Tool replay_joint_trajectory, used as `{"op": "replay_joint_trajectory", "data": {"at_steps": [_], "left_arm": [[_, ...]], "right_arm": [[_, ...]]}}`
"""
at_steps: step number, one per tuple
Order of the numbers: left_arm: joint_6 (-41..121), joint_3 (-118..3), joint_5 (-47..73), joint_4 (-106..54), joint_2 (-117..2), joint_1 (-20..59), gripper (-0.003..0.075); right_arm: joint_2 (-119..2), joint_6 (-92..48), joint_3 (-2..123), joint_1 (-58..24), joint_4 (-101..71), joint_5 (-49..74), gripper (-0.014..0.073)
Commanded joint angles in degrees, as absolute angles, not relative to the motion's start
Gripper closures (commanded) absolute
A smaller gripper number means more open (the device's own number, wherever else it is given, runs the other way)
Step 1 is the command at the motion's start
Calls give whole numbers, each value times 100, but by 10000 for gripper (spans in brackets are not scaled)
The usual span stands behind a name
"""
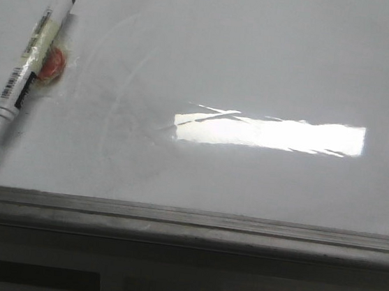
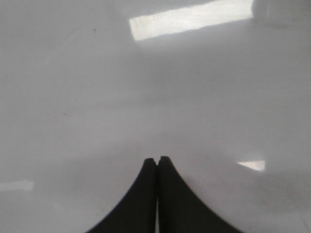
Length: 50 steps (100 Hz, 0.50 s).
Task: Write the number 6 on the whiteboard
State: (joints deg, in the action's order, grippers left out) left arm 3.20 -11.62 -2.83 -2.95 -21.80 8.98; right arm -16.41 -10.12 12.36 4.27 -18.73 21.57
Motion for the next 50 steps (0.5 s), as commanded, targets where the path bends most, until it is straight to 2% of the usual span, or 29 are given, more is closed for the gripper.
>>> {"op": "replay_joint_trajectory", "data": {"at_steps": [1,28,50], "left_arm": [[305,-1458,-935,-150,-2469,1455,282],[98,-1493,-1270,-518,-3287,3370,303],[98,-1493,-1705,-906,-4036,4006,336]], "right_arm": [[-1736,-1072,1451,455,-1847,1660,657],[-1736,-1072,1451,455,-1847,1649,657],[-1736,-1072,1451,455,-1847,1649,657]]}}
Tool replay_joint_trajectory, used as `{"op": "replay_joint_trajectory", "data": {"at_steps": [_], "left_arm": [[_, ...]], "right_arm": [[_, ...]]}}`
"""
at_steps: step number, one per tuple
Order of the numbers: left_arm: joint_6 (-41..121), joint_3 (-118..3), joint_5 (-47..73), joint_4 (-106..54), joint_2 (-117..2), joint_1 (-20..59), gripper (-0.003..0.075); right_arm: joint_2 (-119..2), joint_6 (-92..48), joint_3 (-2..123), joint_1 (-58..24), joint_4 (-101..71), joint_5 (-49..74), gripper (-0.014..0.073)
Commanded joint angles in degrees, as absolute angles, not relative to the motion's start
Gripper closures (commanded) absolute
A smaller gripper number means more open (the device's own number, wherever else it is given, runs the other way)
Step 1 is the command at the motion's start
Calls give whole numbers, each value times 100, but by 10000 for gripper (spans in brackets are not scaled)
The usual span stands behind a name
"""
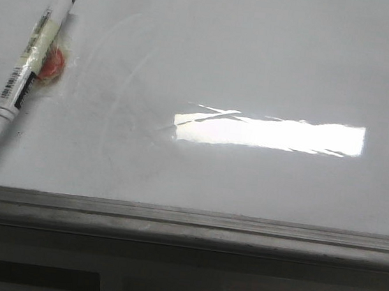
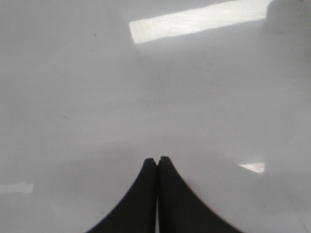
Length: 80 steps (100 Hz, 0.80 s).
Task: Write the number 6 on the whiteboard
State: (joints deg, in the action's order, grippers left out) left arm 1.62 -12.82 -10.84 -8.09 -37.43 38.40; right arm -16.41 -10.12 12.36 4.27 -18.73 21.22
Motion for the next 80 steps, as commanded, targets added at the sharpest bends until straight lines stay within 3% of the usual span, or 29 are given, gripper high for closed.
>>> {"op": "replay_joint_trajectory", "data": {"at_steps": [1,54,64,80], "left_arm": [[98,-1493,-1733,-906,-4090,4041,336],[0,-1506,-2534,-928,-5972,4038,346],[0,-1506,-2669,-928,-6193,4038,454],[0,-1506,-2768,-916,-6339,4038,743]], "right_arm": [[-1736,-1072,1451,455,-1847,1649,657],[-1736,-1072,1451,455,-1847,1624,657],[-1736,-1072,1451,455,-1847,1556,657],[-1736,-1072,1451,455,-1847,1356,657]]}}
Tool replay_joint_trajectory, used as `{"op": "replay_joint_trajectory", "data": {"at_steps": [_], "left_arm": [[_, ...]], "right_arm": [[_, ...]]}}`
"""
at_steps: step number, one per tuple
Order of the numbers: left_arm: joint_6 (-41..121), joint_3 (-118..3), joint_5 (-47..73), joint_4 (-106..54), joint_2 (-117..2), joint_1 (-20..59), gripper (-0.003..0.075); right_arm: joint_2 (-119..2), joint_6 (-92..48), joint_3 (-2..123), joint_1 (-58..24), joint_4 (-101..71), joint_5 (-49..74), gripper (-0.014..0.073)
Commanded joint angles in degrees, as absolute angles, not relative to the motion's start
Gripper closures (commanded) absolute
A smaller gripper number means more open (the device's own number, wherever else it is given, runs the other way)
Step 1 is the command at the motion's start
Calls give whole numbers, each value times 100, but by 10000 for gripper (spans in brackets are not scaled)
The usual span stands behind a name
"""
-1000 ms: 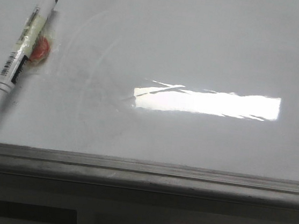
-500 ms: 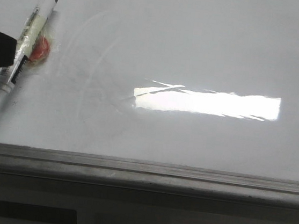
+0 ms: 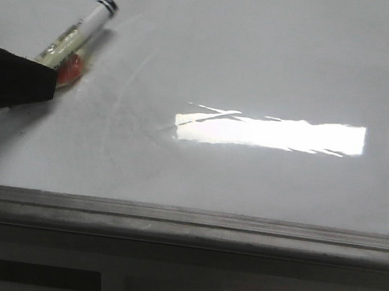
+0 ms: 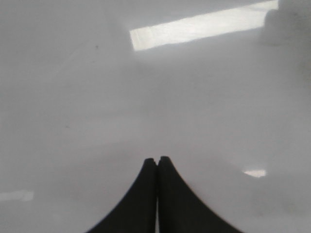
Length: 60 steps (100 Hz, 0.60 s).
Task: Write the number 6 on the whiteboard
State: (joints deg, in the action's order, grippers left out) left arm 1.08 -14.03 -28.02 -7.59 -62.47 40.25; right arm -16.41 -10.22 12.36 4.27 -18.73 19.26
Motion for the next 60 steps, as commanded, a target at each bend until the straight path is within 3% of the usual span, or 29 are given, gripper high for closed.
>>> {"op": "replay_joint_trajectory", "data": {"at_steps": [1,31,60], "left_arm": [[0,-1506,-2768,-905,-6339,4038,738],[0,-1519,-3337,-418,-6254,4049,741],[-553,-1931,-2806,1380,-5314,4049,741]], "right_arm": [[-1736,-1072,1451,455,-1847,1329,657],[-1736,-1072,1451,240,-1847,1351,657],[-1909,-1513,1740,-1683,-1847,1718,657]]}}
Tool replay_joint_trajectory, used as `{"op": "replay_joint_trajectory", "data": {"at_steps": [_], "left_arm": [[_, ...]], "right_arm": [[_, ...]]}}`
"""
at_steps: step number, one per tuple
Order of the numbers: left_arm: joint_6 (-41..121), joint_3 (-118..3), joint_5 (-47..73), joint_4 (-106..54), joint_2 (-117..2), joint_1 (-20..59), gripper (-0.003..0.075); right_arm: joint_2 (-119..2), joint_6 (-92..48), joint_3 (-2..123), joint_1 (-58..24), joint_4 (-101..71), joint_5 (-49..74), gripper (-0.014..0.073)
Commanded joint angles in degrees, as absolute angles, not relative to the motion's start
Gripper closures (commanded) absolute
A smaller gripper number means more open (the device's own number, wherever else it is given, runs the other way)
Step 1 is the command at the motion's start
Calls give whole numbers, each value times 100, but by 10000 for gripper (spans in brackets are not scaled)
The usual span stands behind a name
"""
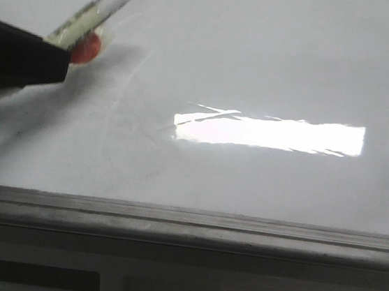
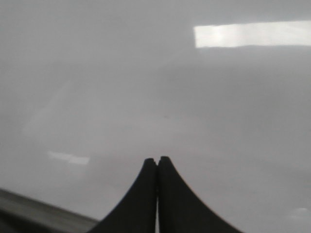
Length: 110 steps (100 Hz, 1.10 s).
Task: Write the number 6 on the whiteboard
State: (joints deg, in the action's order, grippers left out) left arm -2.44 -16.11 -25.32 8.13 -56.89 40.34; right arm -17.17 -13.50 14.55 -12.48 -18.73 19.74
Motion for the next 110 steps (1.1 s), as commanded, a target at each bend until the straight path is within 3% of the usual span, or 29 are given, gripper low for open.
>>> {"op": "replay_joint_trajectory", "data": {"at_steps": [1,18,25,37,44,70,110], "left_arm": [[-570,-1944,-2793,1425,-5281,4062,741],[-645,-2101,-2469,2123,-4650,4265,741],[-645,-2090,-2249,2257,-4592,4373,741],[-645,-2090,-2013,2655,-4627,4664,741],[-645,-2090,-2025,3056,-4722,4842,741],[-645,-2090,-2431,3300,-5362,5272,741],[-645,-2090,-2911,3300,-5759,5298,741]], "right_arm": [[-1931,-1513,1768,-1729,-1857,1743,657],[-2271,-1601,2100,-2812,-1965,1979,629],[-2437,-1802,2215,-3226,-1965,1880,537],[-2813,-1802,2479,-3873,-1965,1795,306],[-3081,-1814,2640,-4219,-1952,1738,248],[-4115,-1814,2978,-5129,-1952,798,251],[-5209,-1814,3657,-5238,-2220,720,251]]}}
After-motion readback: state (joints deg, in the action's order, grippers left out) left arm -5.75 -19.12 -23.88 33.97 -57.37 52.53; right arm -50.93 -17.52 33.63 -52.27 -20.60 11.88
